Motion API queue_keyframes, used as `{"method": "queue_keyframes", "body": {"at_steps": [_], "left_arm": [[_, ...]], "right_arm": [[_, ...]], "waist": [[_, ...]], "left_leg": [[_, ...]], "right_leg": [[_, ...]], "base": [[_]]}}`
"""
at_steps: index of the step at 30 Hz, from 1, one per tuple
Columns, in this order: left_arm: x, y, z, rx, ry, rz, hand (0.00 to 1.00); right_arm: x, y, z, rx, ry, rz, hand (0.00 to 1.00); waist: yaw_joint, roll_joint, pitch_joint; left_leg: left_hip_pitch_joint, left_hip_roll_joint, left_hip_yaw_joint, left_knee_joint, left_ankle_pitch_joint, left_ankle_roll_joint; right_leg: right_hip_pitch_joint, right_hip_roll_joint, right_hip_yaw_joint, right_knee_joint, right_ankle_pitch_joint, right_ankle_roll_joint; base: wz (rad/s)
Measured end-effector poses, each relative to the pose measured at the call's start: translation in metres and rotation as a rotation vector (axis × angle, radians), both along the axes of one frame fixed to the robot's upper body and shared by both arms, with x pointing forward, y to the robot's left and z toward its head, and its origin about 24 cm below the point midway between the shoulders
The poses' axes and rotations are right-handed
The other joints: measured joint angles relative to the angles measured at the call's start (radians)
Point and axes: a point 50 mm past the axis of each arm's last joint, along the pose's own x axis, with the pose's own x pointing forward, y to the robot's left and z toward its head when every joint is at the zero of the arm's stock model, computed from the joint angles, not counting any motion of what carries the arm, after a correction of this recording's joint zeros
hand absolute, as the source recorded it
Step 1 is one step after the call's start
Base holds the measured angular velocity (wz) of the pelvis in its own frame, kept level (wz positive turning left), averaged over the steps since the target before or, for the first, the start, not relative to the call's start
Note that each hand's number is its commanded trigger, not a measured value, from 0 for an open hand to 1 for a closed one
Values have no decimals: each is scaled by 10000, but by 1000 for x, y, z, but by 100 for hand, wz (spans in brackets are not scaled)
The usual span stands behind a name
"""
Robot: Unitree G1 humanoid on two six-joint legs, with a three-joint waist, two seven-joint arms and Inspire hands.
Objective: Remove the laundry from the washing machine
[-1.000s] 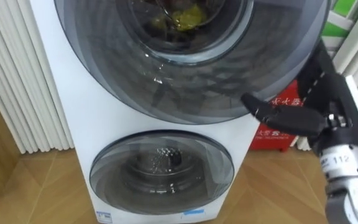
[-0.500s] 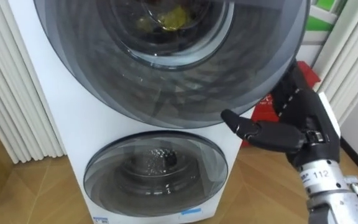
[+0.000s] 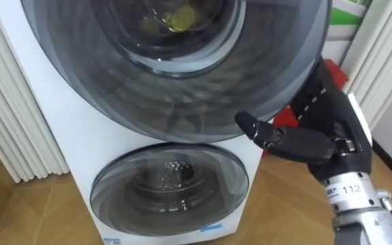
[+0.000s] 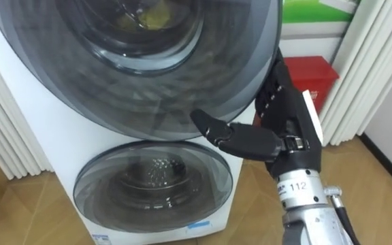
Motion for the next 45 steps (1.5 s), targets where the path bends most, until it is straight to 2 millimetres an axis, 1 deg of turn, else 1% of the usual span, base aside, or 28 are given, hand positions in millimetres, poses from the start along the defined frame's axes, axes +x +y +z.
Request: {"method": "queue_keyframes", "body": {"at_steps": [6,9,12,16,18,20,21,23,26,27,28,29,30,31,32,33,34,35,36,37,38,39,40,41,42,43,44,45], "left_arm": [[1,0,-1,-152,105,-39,0],[3,2,0,-216,55,-123,0],[2,7,0,-111,94,-136,0],[1,11,1,43,121,-102,0],[1,13,2,138,148,-99,0],[0,15,2,210,282,-40,0],[0,15,2,226,284,-13,0],[-4,17,2,324,409,120,0],[-6,19,1,583,646,-54,0],[-11,19,1,632,805,-1,0],[-16,20,0,656,975,55,0],[-21,20,-1,654,1103,118,0],[-23,19,-1,656,1148,193,0],[-20,23,0,829,1034,199,0],[-17,23,2,921,808,91,0],[-18,23,2,913,821,75,0],[-22,24,1,883,947,93,0],[-28,26,1,918,1096,123,0],[-30,27,1,932,1159,162,0],[-33,28,1,890,1304,226,0],[-32,27,1,799,1351,206,0],[-30,25,0,758,1348,174,0],[-27,23,0,671,1250,123,0],[-25,23,1,620,1166,127,0],[-24,23,1,621,1114,145,0],[-20,23,2,636,956,124,0],[-16,22,3,599,788,108,0],[-14,21,3,554,728,113,0]], "right_arm": [[-1,3,2,-145,-77,174,0],[1,5,5,-177,-144,193,0],[1,8,4,136,-102,191,0],[1,13,3,402,-100,23,0],[1,15,4,378,-143,-59,0],[1,17,4,557,-143,-37,0],[1,17,4,599,-144,-37,0],[1,19,4,685,-144,-21,0],[1,22,4,916,-137,4,0],[1,23,3,1012,-102,29,0],[1,25,3,1014,-85,73,0],[1,27,3,988,-117,206,0],[1,31,5,956,-216,363,0],[-1,35,6,1077,-420,489,0],[-1,37,7,1176,-484,513,0],[-1,37,6,1170,-445,547,0],[-2,41,6,1055,-394,784,0],[-3,50,5,963,-385,1308,0],[-5,55,6,923,-470,1629,0],[-6,67,10,802,-773,2433,0],[-9,78,13,651,-1025,3246,0],[-11,81,14,595,-1144,3553,0],[-15,86,12,336,-1245,4151,0],[-18,92,12,56,-1370,4787,0],[-19,96,13,-38,-1415,5049,0],[-20,102,14,-224,-1460,5511,0],[-18,106,13,-390,-1392,5808,0],[-17,108,13,-559,-1342,6034,0]], "waist": [[73,-15,0],[134,-122,16],[172,-299,19],[414,-564,0],[732,-592,-17],[919,-614,-27],[959,-621,-31],[1145,-675,-64],[1338,-714,-66],[1392,-736,-61],[1505,-757,-87],[1643,-606,-100],[1566,-586,-97],[1410,-850,-89],[1566,-879,-87],[1724,-869,-96],[1920,-823,-97],[2033,-821,-100],[2065,-822,-97],[2049,-782,-103],[1920,-752,-84],[1869,-743,-79],[1890,-743,-78],[1920,-789,-71],[1922,-845,-74],[1982,-1002,-100],[2122,-1075,-90],[2201,-1056,-89]], "left_leg": [[-69,-3,23,74,8,-10],[-179,-15,-26,84,43,-59],[-308,35,-299,231,76,-117],[-546,216,-750,347,172,-284],[-635,301,-889,409,191,-317],[-755,403,-1272,471,252,-409],[-814,440,-1296,518,264,-430],[-1039,477,-1306,583,387,-559],[-1267,476,-1372,700,424,-572],[-1359,454,-1329,732,458,-530],[-1466,457,-1130,714,546,-365],[-1703,712,-1090,738,586,-325],[-1873,830,-1079,1030,585,-534],[-2480,642,-1139,2128,289,-762],[-2834,578,-1311,2815,177,-762],[-2822,608,-1306,2825,197,-738],[-2752,625,-1212,2647,233,-758],[-2720,610,-1151,2478,284,-736],[-2750,610,-1120,2460,358,-660],[-2906,583,-1158,2495,573,-620],[-3091,422,-1318,2416,918,-634],[-3145,344,-1302,2336,1070,-608],[-3158,175,-1240,2170,1247,-554],[-3171,-33,-1226,2073,1262,-519],[-3195,-131,-1207,2072,1252,-503],[-3272,-310,-1130,2059,1215,-446],[-3266,-374,-1088,1933,1193,-409],[-3273,-349,-1105,1912,1193,-410]], "right_leg": [[-155,-27,27,180,-47,-55],[-316,-90,-30,316,-126,-51],[-337,-102,-218,349,-196,-79],[-371,-158,-1007,135,-166,-293],[-409,-225,-1454,132,-192,-409],[-406,-294,-2053,144,-283,-566],[-410,-313,-2214,141,-306,-600],[-387,-467,-3003,136,-414,-757],[-306,-514,-3613,106,-522,-830],[-228,-506,-3746,86,-620,-665],[-168,-455,-3797,-3,-686,-163],[-310,-266,-3351,509,-824,563],[-560,-349,-2568,1683,-1208,574],[-948,-596,-1407,3000,-2600,566],[-980,-601,-1518,3108,-2703,-114],[-896,-602,-1611,2952,-2702,-120],[-484,-633,-2060,2375,-2598,-17],[-95,-699,-2702,1761,-2395,-115],[94,-722,-3058,1501,-2251,-212],[343,-710,-3800,1060,-2023,-500],[522,-637,-4288,792,-1987,-543],[613,-589,-4454,693,-1986,-543],[732,-573,-4782,660,-2020,-512],[777,-562,-4918,637,-2121,-394],[816,-562,-5001,555,-2151,-341],[909,-562,-5108,369,-2162,-211],[1025,-523,-5076,300,-2176,426],[1028,-473,-4933,344,-2200,845]], "base": [[-3],[2],[9],[3],[-13],[5],[19],[17],[15],[20],[11],[0],[45],[71],[64],[13],[-20],[-26],[-29],[0],[24],[49],[42],[33],[32],[35],[33],[13]]}}
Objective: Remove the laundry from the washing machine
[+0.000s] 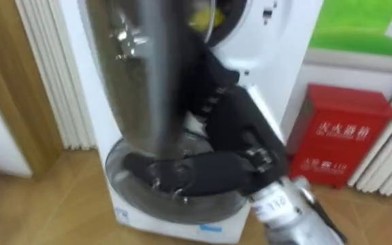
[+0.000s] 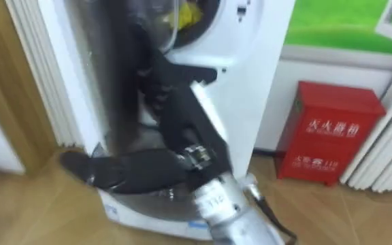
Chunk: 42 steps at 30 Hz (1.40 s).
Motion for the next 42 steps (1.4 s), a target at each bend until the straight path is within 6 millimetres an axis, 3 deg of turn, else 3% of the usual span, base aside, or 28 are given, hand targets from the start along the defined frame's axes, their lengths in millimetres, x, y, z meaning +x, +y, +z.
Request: {"method": "queue_keyframes", "body": {"at_steps": [1,2,3,4,5,6,7,8,9,12,13,16,17,21,25,29,30,35,42], "left_arm": [[1,-5,-1,-160,-109,167,0],[0,-9,-3,-348,-215,484,0],[0,-9,-2,-361,-249,484,0],[2,-8,-1,-324,-339,330,0],[7,-4,2,-207,-468,152,0],[7,-2,2,-163,-493,144,0],[6,-1,3,-138,-473,165,0],[4,-2,1,-210,-392,238,0],[3,-3,1,-239,-330,267,0],[-1,-5,-1,-390,-146,369,0],[-2,-5,-2,-413,-93,393,0],[-1,-4,-2,-482,-178,664,0],[-1,-4,-2,-502,-196,682,0],[6,-4,-1,-355,-327,603,0],[7,-3,-1,-398,-437,805,0],[10,-3,0,-368,-510,813,0],[11,-4,0,-404,-560,862,0],[11,-6,-1,-514,-586,965,0],[5,-10,-3,-523,-531,1395,0]], "right_arm": [[1,7,2,-527,-180,602,0],[0,16,6,-966,-569,1291,0],[-1,19,6,-979,-567,1440,0],[-1,19,1,-1029,-327,1512,0],[-1,20,2,-1134,-393,1700,0],[-1,21,1,-1210,-446,1834,0],[-2,22,0,-1364,-479,2117,0],[-5,25,-2,-1505,-529,2498,0],[-7,27,-2,-1566,-550,2706,0],[-9,30,-8,-2020,-451,3361,0],[-9,29,-10,-2196,-439,3480,0],[-7,29,-13,-2357,-340,3603,0],[-7,29,-13,-2370,-350,3625,0],[-7,27,-13,-2387,-352,3590,0],[-6,24,-14,-2529,-318,3503,0],[-5,22,-16,-2606,-246,3311,0],[-4,19,-18,-2834,-261,3181,0],[-1,-5,-35,-3826,56,1679,0],[7,-27,-43,-5567,-187,111,0]], "waist": [[96,192,41],[132,133,189],[171,118,147],[288,212,19],[527,-34,19],[538,-100,23],[570,-163,0],[738,-121,13],[823,-84,20],[871,107,109],[878,65,79],[961,-111,233],[982,-153,229],[975,-187,262],[915,-151,289],[615,-91,328],[519,-61,348],[185,169,417],[-313,377,273]], "left_leg": [[-150,158,-226,255,-4,-4],[-585,134,-490,1178,-63,-98],[-758,147,-566,1393,-108,-178],[-824,81,-734,1299,-123,-198],[-762,-73,-741,844,-93,-167],[-664,-122,-682,573,-67,-161],[-402,-242,-688,28,-34,-205],[-99,-198,-699,-317,-7,-235],[17,-162,-718,-397,-7,-235],[516,-41,-717,-726,130,-190],[708,-44,-722,-901,303,-152],[1183,-234,-705,-1449,240,-6],[1301,-288,-695,-1527,154,123],[1469,-447,-685,-1630,59,273],[1748,-549,-244,-1787,-29,415],[1789,-595,-107,-1788,-105,529],[1830,-592,-82,-1788,-118,551],[1943,-588,400,-1777,-274,701],[2029,-608,635,-1775,-321,744]], "right_leg": [[-339,65,1113,1024,-163,-189],[-1241,-134,2408,2843,-1113,-675],[-1368,-226,2276,3121,-1372,-1309],[-1248,-261,2091,3001,-1440,-1372],[-1063,-295,1922,2439,-1269,-1101],[-865,-264,1733,2000,-1081,-830],[-403,-91,1639,1073,-619,-447],[-143,74,1708,438,-234,-684],[-98,101,1689,309,-146,-842],[127,125,1672,223,-91,-939],[153,127,1744,220,-91,-939],[332,77,2281,72,31,-1133],[514,77,2411,-190,108,-1183],[849,12,2488,-709,341,-1031],[1016,-88,2876,-888,438,-921],[985,-137,3119,-888,482,-849],[989,-136,3353,-889,505,-814],[957,-164,3767,-880,518,-794],[921,-232,4044,-869,519,-792]], "base": [[6],[14],[48],[59],[65],[66],[53],[32],[11],[22],[20],[4],[-6],[-2],[-19],[-16],[-19],[-23],[-19]]}}
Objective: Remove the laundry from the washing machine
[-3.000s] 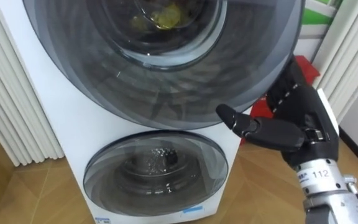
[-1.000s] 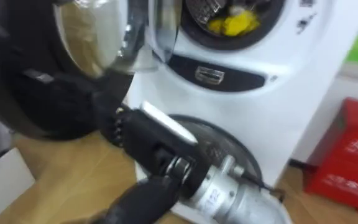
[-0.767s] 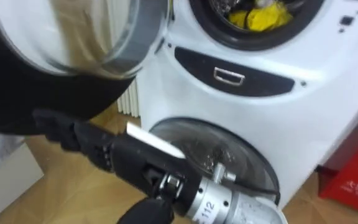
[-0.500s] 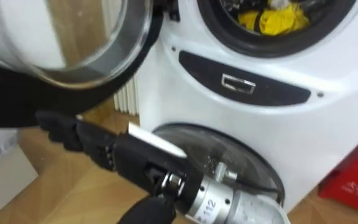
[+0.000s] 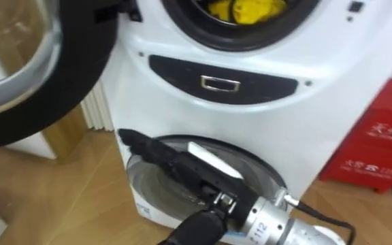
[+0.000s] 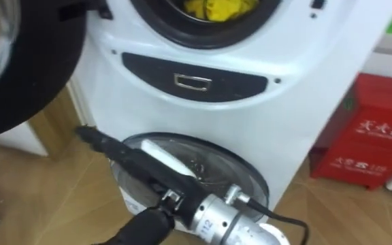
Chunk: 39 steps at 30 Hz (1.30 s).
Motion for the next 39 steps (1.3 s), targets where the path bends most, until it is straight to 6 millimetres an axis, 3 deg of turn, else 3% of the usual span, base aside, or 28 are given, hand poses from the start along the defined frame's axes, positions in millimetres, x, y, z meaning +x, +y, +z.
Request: {"method": "queue_keyframes", "body": {"at_steps": [2,6,8,12,17,24,28,30,32,39], "left_arm": [[-2,1,0,22,80,75,0],[-4,-1,-1,-88,57,385,0],[-10,-1,-2,-150,150,582,0],[-18,-1,-3,-93,323,691,0],[-16,-2,-3,2,241,654,0],[-12,-3,-3,6,129,463,0],[-8,-3,-2,59,55,350,0],[-6,-4,-2,45,13,306,0],[-4,-4,-2,25,-52,342,0],[-9,-3,-3,53,176,436,0]], "right_arm": [[4,-7,1,-219,-179,-421,0],[14,-31,10,-212,-723,-1936,0],[19,-44,15,34,-1022,-2916,0],[22,-57,21,456,-1277,-3942,0],[22,-69,36,1706,-1427,-4506,0],[29,-65,50,3433,-956,-3760,0],[33,-60,51,3848,-773,-3568,0],[35,-58,46,4154,-333,-3485,0],[40,-52,44,4414,-9,-3349,0],[48,-46,59,4701,-478,-3266,0]], "waist": [[-294,-16,-20],[-413,-28,-36],[-634,0,-61],[-935,46,-133],[-1188,102,-143],[-1184,85,-151],[-958,-12,-126],[-815,-24,-109],[-687,-49,-18],[-307,-42,28]], "left_leg": [[89,5,17,6,-3,5],[157,25,204,7,-4,6],[203,26,256,10,-22,37],[325,29,302,11,-26,44],[378,95,342,35,-62,99],[340,13,334,80,-77,128],[290,14,306,102,-77,128],[300,20,305,101,-77,127],[269,31,289,101,-77,127],[250,100,253,306,-159,120]], "right_leg": [[53,1,-24,1,0,0],[35,2,44,4,0,0],[51,10,57,21,0,0],[99,18,174,65,2,-4],[92,27,238,167,9,-16],[87,8,250,155,23,-6],[78,19,250,155,24,-5],[68,17,239,154,24,-4],[74,19,188,153,24,-4],[200,22,130,148,24,-3]], "base": [[2],[-15],[-10],[-11],[-4],[0],[1],[0],[0],[3]]}}
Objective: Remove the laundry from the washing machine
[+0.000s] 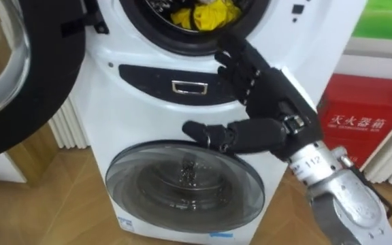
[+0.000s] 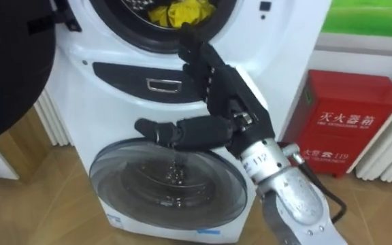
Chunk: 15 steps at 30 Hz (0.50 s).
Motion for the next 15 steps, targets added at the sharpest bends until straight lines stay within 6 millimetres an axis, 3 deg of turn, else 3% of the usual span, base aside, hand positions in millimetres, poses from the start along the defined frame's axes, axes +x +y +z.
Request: {"method": "queue_keyframes", "body": {"at_steps": [3,4,7,10,11,12,15], "left_arm": [[-8,2,-1,97,314,42,0],[-12,3,-1,166,536,-11,0],[-21,3,-2,167,948,50,0],[-36,3,-4,143,1519,175,0],[-42,3,-4,149,1742,136,0],[-43,4,-4,151,1811,153,0],[-48,5,-4,144,2010,216,0]], "right_arm": [[6,2,9,81,-290,-41,0],[12,2,10,60,-253,-85,0],[17,-1,8,104,-81,-450,0],[21,-3,2,0,161,-751,0],[21,-4,2,64,206,-886,0],[21,-4,2,87,198,-929,0],[24,-4,3,66,202,-1087,0]], "waist": [[114,39,11],[140,144,68],[302,155,28],[393,133,4],[388,147,-82],[387,142,-103],[334,93,-72]], "left_leg": [[-403,206,-130,959,-434,-67],[-666,348,-266,1585,-701,-121],[-1175,606,-383,2679,-1183,-204],[-1249,647,-465,2846,-1200,-209],[-1295,637,-542,2785,-1196,-211],[-1296,629,-558,2733,-1176,-200],[-1581,573,-586,3115,-982,-294]], "right_leg": [[23,154,-149,36,-6,-7],[16,280,-147,77,-16,-24],[-109,479,-155,418,-280,-254],[-144,479,-192,567,-431,-324],[-195,472,-303,581,-450,-336],[-204,458,-347,585,-449,-336],[-80,385,-379,554,-445,-357]], "base": [[6],[5],[3],[11],[21],[22],[19]]}}
